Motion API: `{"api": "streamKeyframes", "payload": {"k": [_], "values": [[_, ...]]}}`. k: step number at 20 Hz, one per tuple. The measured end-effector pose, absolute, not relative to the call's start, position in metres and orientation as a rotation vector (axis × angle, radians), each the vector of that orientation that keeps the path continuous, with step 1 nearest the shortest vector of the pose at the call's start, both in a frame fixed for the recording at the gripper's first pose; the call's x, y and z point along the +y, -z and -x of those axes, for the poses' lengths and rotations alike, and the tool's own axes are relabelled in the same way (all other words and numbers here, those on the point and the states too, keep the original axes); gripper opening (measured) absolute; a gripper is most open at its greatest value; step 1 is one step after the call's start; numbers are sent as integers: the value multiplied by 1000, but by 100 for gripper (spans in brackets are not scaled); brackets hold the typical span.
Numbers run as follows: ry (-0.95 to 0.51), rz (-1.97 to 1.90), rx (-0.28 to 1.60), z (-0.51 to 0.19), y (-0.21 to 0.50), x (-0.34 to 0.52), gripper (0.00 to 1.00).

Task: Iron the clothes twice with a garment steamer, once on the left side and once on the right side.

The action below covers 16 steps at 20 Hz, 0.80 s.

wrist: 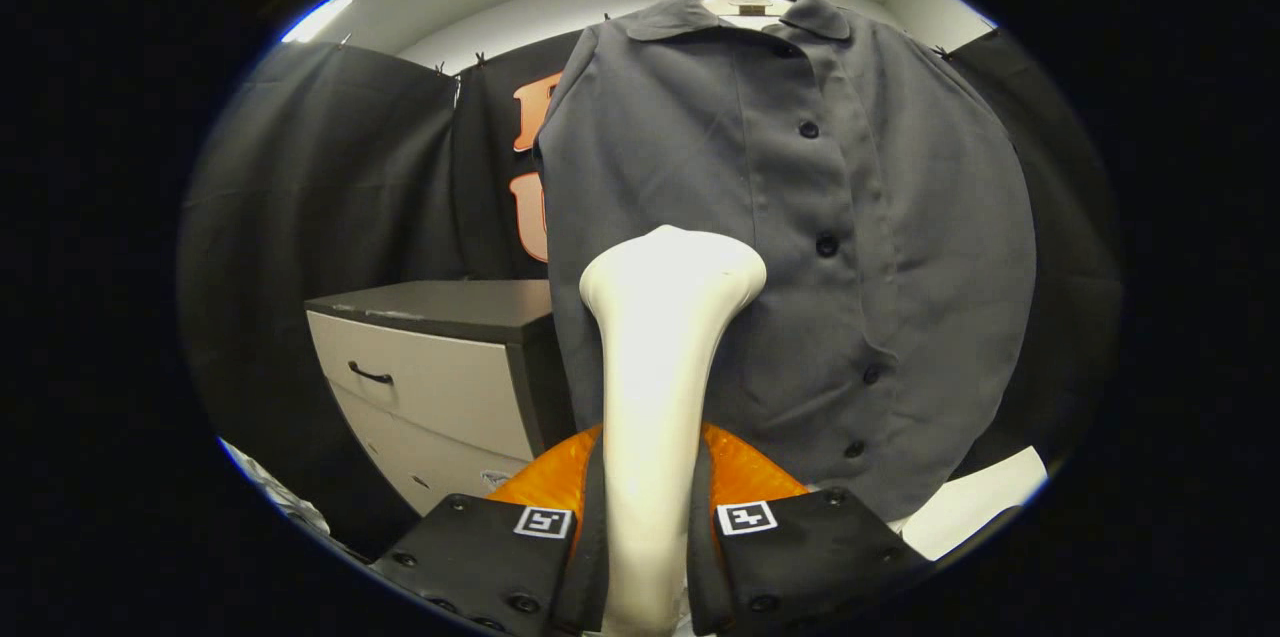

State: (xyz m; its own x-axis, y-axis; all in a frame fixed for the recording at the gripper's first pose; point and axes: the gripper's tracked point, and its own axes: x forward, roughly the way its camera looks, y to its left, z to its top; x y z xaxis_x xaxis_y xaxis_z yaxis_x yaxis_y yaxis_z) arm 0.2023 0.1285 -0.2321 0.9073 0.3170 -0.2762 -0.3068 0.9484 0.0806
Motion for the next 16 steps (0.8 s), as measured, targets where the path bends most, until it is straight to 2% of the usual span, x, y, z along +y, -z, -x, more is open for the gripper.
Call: {"api": "streamKeyframes", "payload": {"k": [7,16], "values": [[-321,-43,380,-182,290,127,39],[-336,-3,397,-163,307,125,39]]}}
